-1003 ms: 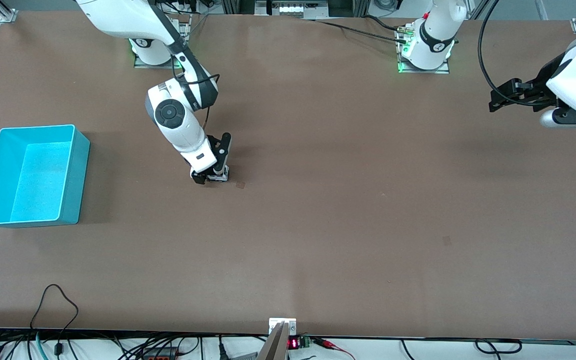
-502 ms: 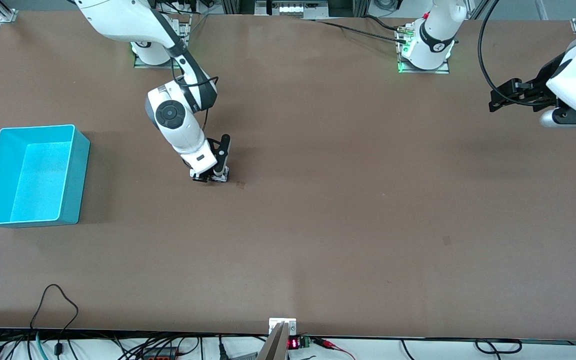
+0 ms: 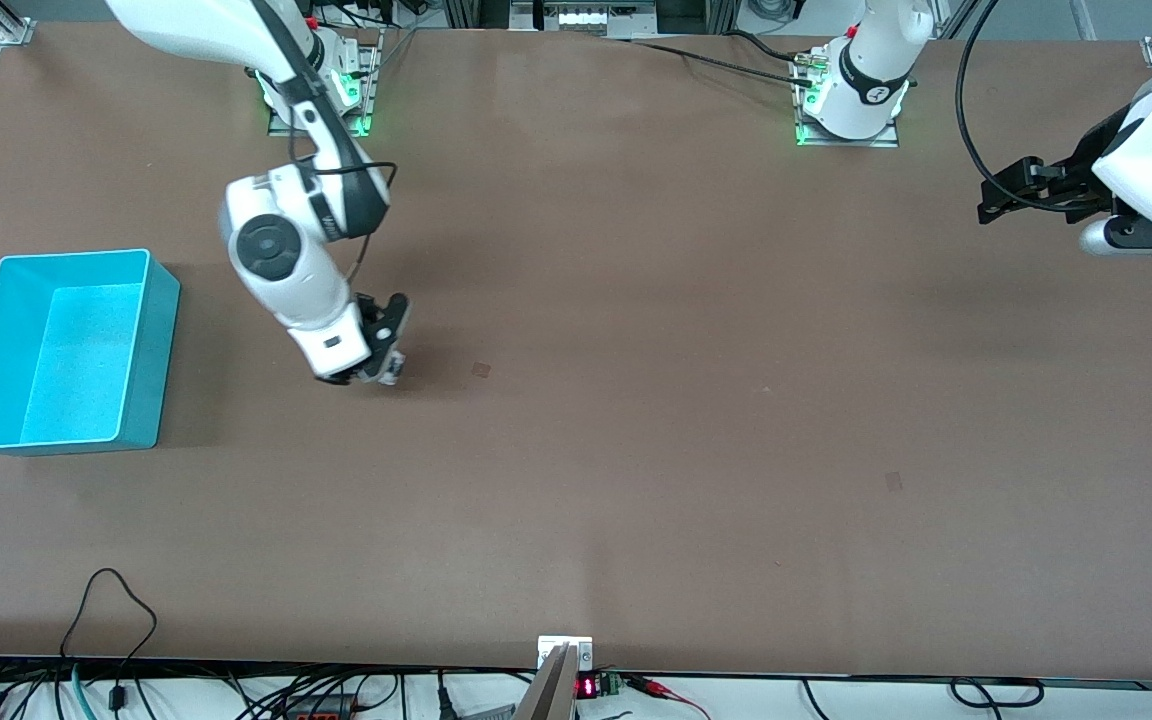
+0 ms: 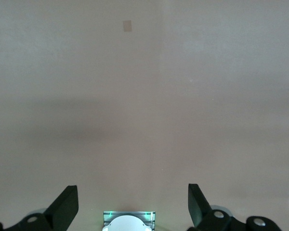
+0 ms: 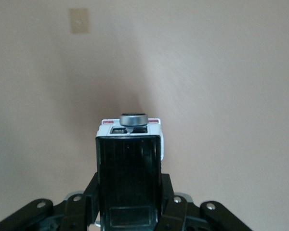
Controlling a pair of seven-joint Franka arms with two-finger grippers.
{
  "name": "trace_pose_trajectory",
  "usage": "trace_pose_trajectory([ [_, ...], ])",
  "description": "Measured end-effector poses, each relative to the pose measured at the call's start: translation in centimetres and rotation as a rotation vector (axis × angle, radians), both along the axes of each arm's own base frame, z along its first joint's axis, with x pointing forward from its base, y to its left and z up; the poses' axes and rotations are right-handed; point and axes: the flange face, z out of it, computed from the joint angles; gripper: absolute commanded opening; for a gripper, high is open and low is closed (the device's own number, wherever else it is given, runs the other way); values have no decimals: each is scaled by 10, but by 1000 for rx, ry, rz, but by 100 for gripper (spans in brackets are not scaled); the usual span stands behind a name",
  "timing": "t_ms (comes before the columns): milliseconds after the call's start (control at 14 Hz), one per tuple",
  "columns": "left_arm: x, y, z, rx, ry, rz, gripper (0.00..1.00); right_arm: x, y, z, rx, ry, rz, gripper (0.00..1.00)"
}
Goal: Wind and store white jeep toy
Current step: 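Carry the jeep with the right gripper over the blue bin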
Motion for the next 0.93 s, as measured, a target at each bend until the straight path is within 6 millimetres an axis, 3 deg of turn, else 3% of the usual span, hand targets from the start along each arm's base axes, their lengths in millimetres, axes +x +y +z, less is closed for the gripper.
trace_pose_trajectory([
  [287, 0, 0, -1, 0, 6, 0, 100, 31, -51, 47, -43, -5, -251, 0],
  [573, -3, -3, -2, 2, 24, -7, 100, 42, -119, 62, -87, -7, -455, 0],
  [932, -4, -4, -3, 2, 33, -9, 100, 38, -165, 73, -125, 5, -680, 0],
])
